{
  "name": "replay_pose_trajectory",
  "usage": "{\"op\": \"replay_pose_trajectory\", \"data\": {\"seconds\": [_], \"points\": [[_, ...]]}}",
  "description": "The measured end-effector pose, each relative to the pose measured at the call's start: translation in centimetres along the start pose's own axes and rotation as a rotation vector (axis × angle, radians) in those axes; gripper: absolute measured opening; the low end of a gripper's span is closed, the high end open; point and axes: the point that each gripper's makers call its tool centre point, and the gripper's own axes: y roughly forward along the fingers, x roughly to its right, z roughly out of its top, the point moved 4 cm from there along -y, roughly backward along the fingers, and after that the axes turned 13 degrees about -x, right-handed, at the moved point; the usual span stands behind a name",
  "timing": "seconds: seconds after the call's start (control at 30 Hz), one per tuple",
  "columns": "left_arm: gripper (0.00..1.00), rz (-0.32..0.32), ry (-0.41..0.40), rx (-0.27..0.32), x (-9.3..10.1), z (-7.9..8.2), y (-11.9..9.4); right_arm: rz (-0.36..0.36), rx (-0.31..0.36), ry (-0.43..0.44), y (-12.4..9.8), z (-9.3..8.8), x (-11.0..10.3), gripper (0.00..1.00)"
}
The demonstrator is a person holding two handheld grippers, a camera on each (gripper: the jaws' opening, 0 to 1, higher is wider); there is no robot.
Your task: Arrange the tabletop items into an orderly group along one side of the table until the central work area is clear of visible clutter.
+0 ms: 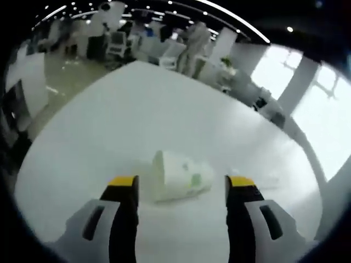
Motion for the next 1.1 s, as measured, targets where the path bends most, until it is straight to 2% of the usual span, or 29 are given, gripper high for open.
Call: {"op": "replay_pose_trajectory", "data": {"seconds": [0.03,0.13,0.23,0.37,0.43,0.5,0.67,0.8,1.03,1.1], "points": [[0.54,-0.023,0.005,-0.031,0.1,-0.1,0.7,0.000,0.001,0.001,0.0,0.0,0.0,0.73],[0.38,-0.040,-0.018,-0.029,0.0,0.2,1.3,-0.005,0.012,0.001,-0.1,0.1,0.1,0.73],[0.37,-0.048,-0.013,-0.025,0.2,0.4,1.4,-0.009,0.021,0.000,-0.1,0.3,0.1,0.72],[0.35,-0.039,-0.014,-0.078,-0.2,-0.1,2.3,-0.008,0.027,0.004,-0.2,0.4,0.1,0.72],[0.29,-0.052,-0.044,-0.086,-0.2,-0.5,2.2,-0.008,0.027,0.005,-0.1,0.4,0.1,0.72],[0.18,-0.058,-0.054,-0.085,-0.1,-0.7,2.1,-0.008,0.027,0.005,-0.1,0.4,0.1,0.72],[0.11,-0.078,-0.080,-0.081,0.3,-1.0,1.9,-0.006,0.027,0.005,-0.1,0.4,0.1,0.72],[0.00,-0.092,-0.126,-0.096,0.5,-1.9,2.0,-0.006,0.029,0.006,-0.1,0.4,0.1,0.71],[0.00,-0.097,-0.152,-0.090,0.8,-2.2,1.6,-0.004,0.032,0.012,-0.2,0.5,0.2,0.70],[0.00,-0.091,-0.111,-0.089,1.3,-2.0,1.0,-0.003,0.034,0.012,-0.2,0.5,0.2,0.70]]}}
